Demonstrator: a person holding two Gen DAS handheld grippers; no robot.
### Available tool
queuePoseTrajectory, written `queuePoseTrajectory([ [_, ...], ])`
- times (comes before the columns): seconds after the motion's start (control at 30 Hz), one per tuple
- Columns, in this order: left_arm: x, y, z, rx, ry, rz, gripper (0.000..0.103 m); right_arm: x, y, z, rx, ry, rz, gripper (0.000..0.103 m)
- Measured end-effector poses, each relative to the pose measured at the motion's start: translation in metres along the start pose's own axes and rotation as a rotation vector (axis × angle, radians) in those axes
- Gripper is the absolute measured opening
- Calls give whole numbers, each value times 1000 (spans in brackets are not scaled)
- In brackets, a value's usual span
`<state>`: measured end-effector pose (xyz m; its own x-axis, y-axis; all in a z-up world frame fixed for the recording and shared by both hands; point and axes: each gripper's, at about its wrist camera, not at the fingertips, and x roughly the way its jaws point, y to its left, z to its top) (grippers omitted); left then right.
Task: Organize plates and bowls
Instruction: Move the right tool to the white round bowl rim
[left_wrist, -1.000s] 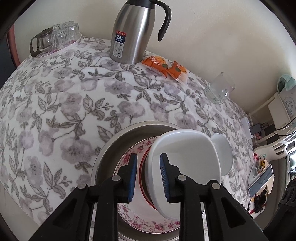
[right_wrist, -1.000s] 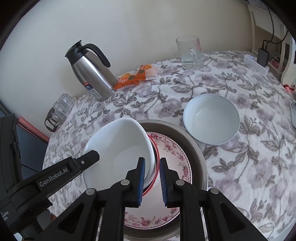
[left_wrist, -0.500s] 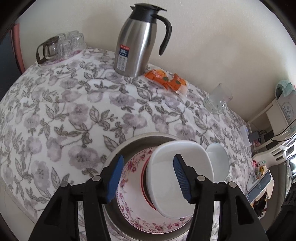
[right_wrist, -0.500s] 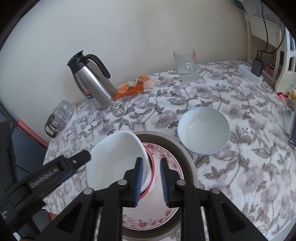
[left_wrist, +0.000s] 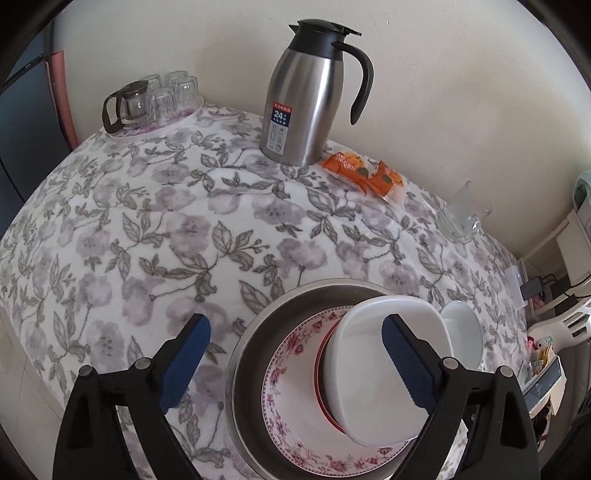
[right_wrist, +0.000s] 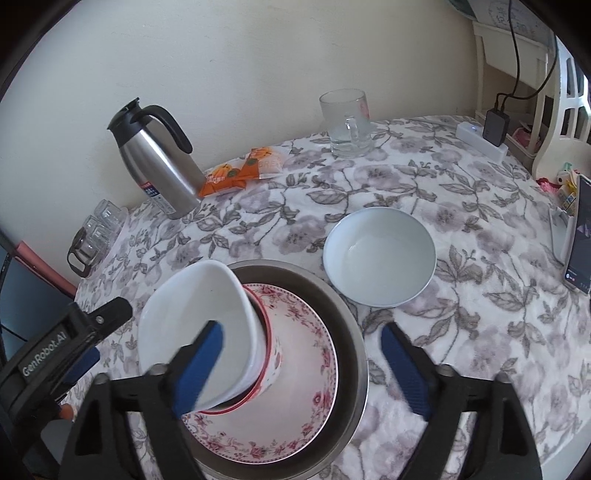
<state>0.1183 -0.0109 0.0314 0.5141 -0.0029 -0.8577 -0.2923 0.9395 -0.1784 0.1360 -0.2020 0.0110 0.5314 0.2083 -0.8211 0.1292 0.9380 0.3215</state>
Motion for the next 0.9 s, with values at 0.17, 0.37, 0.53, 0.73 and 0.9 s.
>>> queuePoseTrajectory([
  [0.17,-3,-8,-2,23,-10,11,95,-4,-8,2,8,-22,-18,103],
  [0.37,-11,-18,-4,26,-41,10,95,-11,-24,6,14,-52,-19,103],
  [0.53,-19,-36,-6,56,-80,-16,95,-20,-49,11,56,-89,-49,103],
  [0.73,-21,-66,-9,101,-115,-74,95,-26,-92,16,130,-105,-73,103],
  [0.9,-28,-97,-10,150,-177,-130,95,-24,-126,17,202,-113,-86,103],
])
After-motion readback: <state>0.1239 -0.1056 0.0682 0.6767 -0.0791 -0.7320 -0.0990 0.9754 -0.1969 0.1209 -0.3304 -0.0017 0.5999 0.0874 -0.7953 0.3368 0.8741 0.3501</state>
